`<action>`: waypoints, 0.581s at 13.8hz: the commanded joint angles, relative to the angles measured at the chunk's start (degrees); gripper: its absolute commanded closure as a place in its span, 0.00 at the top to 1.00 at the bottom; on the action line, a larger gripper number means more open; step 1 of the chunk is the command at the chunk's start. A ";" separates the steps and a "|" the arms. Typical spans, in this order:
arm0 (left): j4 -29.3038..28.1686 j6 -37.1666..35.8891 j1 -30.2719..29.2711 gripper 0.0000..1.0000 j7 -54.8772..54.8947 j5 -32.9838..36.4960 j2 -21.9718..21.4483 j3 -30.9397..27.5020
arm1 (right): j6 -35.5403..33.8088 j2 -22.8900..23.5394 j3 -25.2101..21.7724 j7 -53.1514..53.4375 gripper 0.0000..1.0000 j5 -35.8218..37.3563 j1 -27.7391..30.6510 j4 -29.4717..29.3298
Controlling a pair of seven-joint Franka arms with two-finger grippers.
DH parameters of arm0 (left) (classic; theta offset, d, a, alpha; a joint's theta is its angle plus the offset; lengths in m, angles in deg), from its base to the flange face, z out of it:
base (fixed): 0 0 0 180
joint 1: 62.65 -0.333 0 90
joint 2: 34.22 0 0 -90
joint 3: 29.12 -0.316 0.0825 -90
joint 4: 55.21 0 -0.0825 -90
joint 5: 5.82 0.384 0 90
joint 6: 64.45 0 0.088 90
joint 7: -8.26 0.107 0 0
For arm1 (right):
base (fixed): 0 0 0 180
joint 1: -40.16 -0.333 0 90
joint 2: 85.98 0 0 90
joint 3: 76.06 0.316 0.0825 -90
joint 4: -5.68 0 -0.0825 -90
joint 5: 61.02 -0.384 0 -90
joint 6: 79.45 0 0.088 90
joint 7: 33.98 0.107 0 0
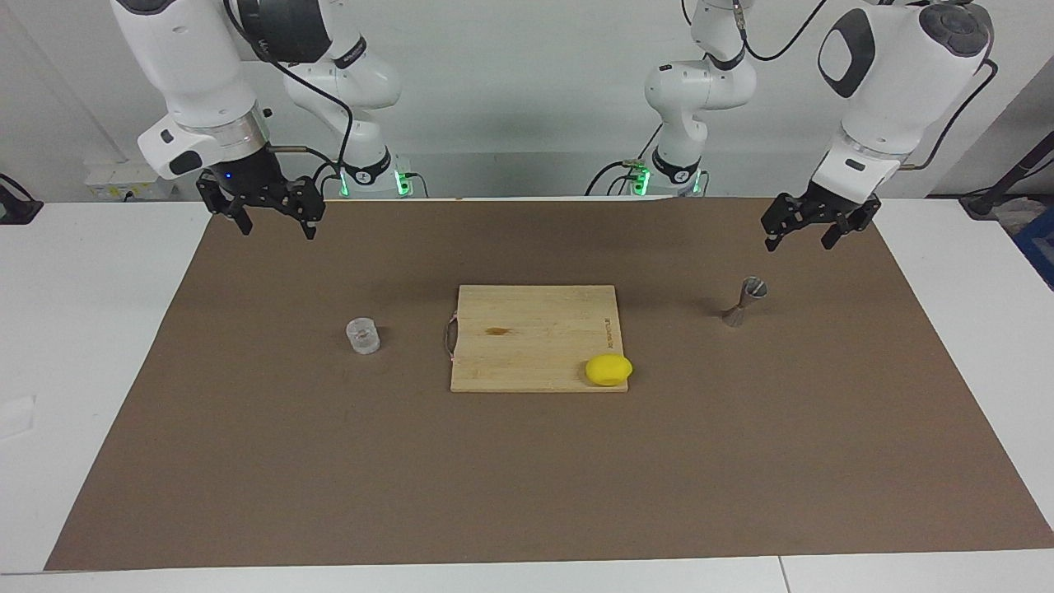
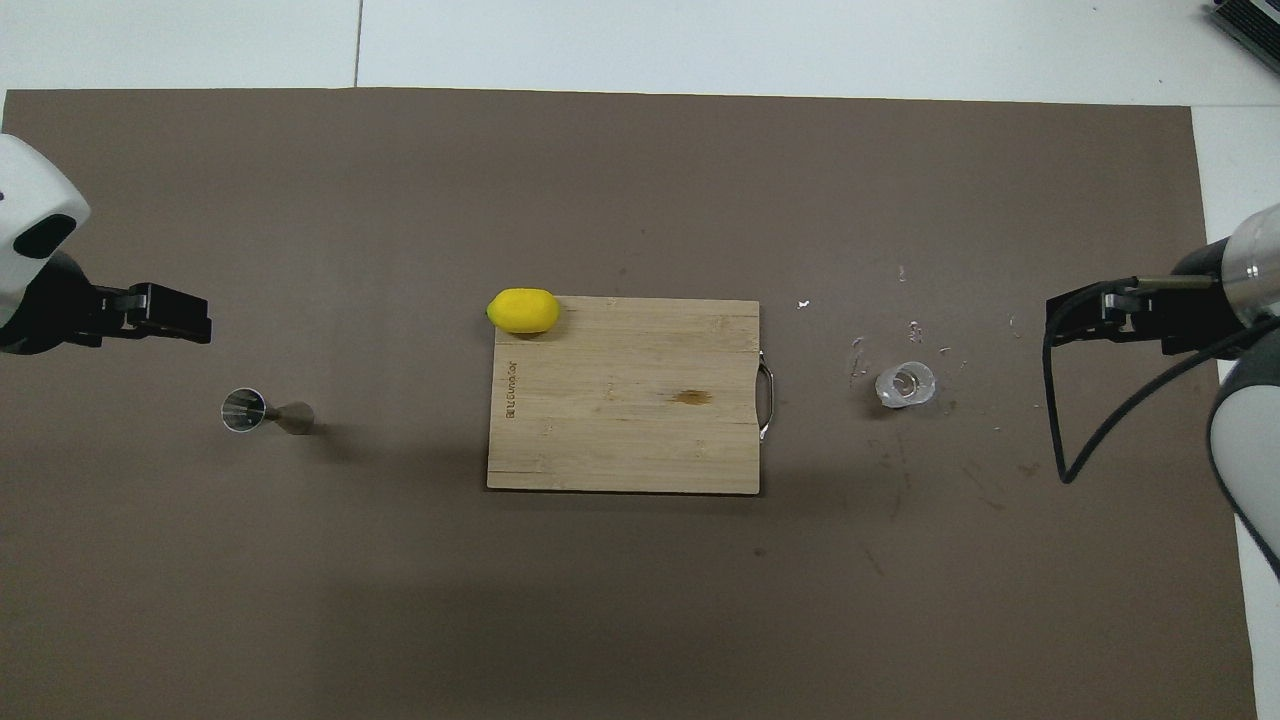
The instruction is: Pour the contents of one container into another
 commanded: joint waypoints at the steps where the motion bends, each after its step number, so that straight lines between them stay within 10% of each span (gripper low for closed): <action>1: -1.34 0.67 -0.30 1.00 0.57 0.26 -1.03 -0.02 | -1.09 -0.40 0.60 1.05 1.00 1.27 0.26 -0.11; 8: -1.34 0.76 -0.30 1.00 0.57 0.26 -1.03 -0.02 | -0.92 -0.40 0.16 0.79 1.00 0.57 1.14 0.07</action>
